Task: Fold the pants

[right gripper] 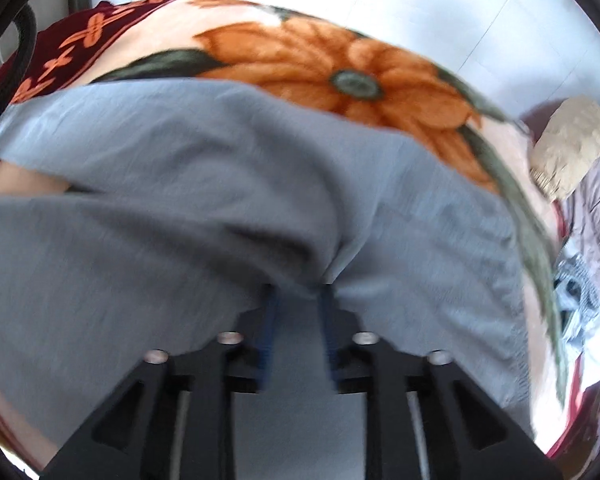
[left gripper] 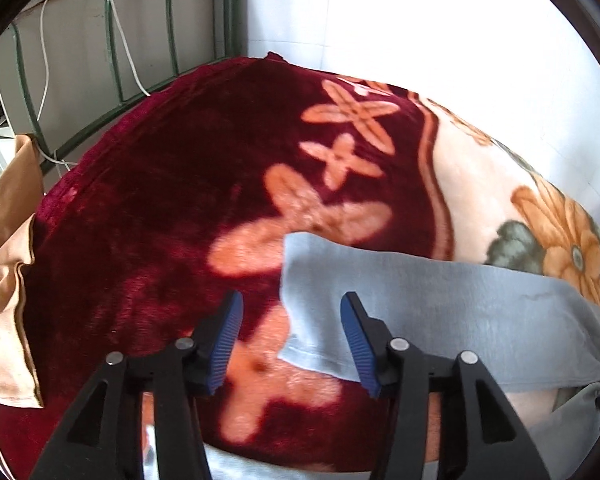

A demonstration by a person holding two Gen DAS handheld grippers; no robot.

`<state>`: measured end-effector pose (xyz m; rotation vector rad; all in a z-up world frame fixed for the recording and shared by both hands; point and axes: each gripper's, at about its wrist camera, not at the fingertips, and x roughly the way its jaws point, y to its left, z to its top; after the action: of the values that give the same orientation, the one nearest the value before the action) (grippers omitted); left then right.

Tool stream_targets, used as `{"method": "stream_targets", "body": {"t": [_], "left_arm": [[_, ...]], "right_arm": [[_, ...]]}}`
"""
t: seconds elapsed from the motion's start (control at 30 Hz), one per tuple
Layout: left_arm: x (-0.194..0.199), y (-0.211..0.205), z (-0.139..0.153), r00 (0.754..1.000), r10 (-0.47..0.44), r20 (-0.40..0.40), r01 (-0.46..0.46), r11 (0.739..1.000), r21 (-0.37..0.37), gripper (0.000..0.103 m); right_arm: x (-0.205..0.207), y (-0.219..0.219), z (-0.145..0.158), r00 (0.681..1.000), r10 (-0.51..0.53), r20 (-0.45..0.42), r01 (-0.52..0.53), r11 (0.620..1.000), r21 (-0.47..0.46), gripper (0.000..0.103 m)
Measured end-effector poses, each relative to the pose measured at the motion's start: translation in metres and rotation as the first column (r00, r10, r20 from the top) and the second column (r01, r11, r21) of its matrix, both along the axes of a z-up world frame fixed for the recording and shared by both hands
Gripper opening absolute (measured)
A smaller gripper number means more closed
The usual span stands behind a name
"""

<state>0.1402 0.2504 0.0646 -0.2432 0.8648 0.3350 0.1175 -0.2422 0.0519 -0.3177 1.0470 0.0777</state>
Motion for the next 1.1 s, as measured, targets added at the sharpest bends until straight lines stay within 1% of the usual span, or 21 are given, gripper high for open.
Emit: {"method": "stream_targets", "body": {"t": [0.03,0.07,0.17,0.3,0.33,0.37,0.4,0.47,0.5,0.57,0.63,0.67,0.7,0.73,0.77,0.8,0.83,0.9,0.97,1.0,1.1], "left_arm": [[0.001,0.003,-0.001,1.000,0.002,-0.004,-0.002,1.000,0.001,0.060],[0.003,0.005,-0.002,1.000,0.003,-0.010,-0.003,1.000,-0.002,0.061],[0.008,0.010,-0.010,1.000,0.017,-0.023,-0.017,1.000,-0.022,0.061],[0.020,0.007,-0.028,0.999,0.014,-0.034,-0.018,0.993,-0.114,0.060],[0.023,0.004,-0.031,1.000,0.006,-0.028,-0.010,0.991,-0.133,0.047],[0.024,0.001,-0.033,1.000,-0.005,-0.005,0.004,0.990,-0.138,0.013],[0.026,-0.003,-0.033,1.000,-0.020,0.001,0.020,0.987,-0.162,0.006],[0.027,-0.015,-0.031,0.998,-0.060,0.026,0.064,0.975,-0.212,0.006],[0.026,-0.023,-0.027,0.994,-0.095,0.046,0.103,0.970,-0.218,0.006],[0.025,-0.039,-0.019,0.986,-0.153,0.062,0.162,0.966,-0.199,0.006],[0.025,-0.054,-0.010,0.973,-0.212,0.087,0.226,0.953,-0.201,0.006],[0.025,-0.060,-0.008,0.966,-0.240,0.100,0.256,0.943,-0.214,0.008],[0.027,-0.067,-0.004,0.953,-0.283,0.109,0.302,0.921,-0.244,0.011],[0.029,-0.071,-0.003,0.946,-0.307,0.106,0.325,0.908,-0.266,0.027],[0.030,-0.075,-0.003,0.939,-0.329,0.098,0.344,0.895,-0.285,0.046],[0.031,-0.080,-0.002,0.936,-0.343,0.084,0.352,0.890,-0.290,0.054],[0.030,-0.086,-0.001,0.935,-0.348,0.069,0.354,0.896,-0.268,0.062],[0.028,-0.092,-0.001,0.933,-0.356,0.052,0.359,0.912,-0.200,0.062],[0.028,-0.093,-0.005,0.937,-0.347,0.032,0.348,0.924,-0.161,0.062],[0.028,-0.094,-0.008,0.939,-0.345,0.015,0.343,0.927,-0.149,0.062],[0.030,-0.098,-0.018,0.936,-0.351,-0.015,0.346,0.927,-0.143,0.062]], "right_arm": [[-0.007,0.001,0.001,1.000,0.001,0.007,-0.001,1.000,-0.006,0.027],[-0.013,0.000,0.003,1.000,0.003,0.011,-0.002,1.000,-0.005,0.028],[-0.025,-0.005,0.009,1.000,-0.023,0.012,0.022,0.999,0.041,0.030],[-0.035,-0.013,0.015,0.997,-0.073,0.006,0.071,0.990,0.123,0.030],[-0.037,-0.013,0.016,0.997,-0.075,0.007,0.073,0.988,0.139,0.030],[-0.038,-0.012,0.017,0.997,-0.074,0.007,0.072,0.987,0.143,0.030],[-0.040,-0.010,0.017,0.997,-0.071,0.007,0.069,0.988,0.142,0.030],[-0.042,-0.007,0.017,0.998,-0.065,0.008,0.063,0.989,0.133,0.030],[-0.042,-0.007,0.017,0.998,-0.066,0.011,0.064,0.989,0.132,0.030],[-0.043,-0.005,0.016,0.998,-0.069,0.015,0.066,0.987,0.145,0.030],[-0.043,-0.004,0.014,0.997,-0.070,0.013,0.067,0.984,0.165,0.030],[-0.043,-0.003,0.013,0.997,-0.070,0.012,0.067,0.983,0.172,0.030],[-0.043,-0.002,0.012,0.998,-0.069,0.011,0.066,0.982,0.176,0.030],[-0.044,0.000,0.011,0.998,-0.067,0.009,0.064,0.981,0.181,0.030],[-0.045,0.001,0.010,0.998,-0.065,0.007,0.063,0.981,0.185,0.030],[-0.046,0.002,0.009,0.998,-0.063,0.005,0.061,0.980,0.189,0.030],[-0.047,0.004,0.007,0.998,-0.059,0.002,0.058,0.980,0.191,0.030],[-0.048,0.006,0.005,0.998,-0.057,-0.001,0.056,0.980,0.193,0.030],[-0.049,0.007,0.004,0.998,-0.056,-0.002,0.055,0.979,0.197,0.030],[-0.049,0.007,0.004,0.998,-0.056,-0.002,0.055,0.979,0.199,0.030],[-0.049,0.006,0.003,0.998,-0.059,-0.003,0.058,0.977,0.206,0.030]]}}
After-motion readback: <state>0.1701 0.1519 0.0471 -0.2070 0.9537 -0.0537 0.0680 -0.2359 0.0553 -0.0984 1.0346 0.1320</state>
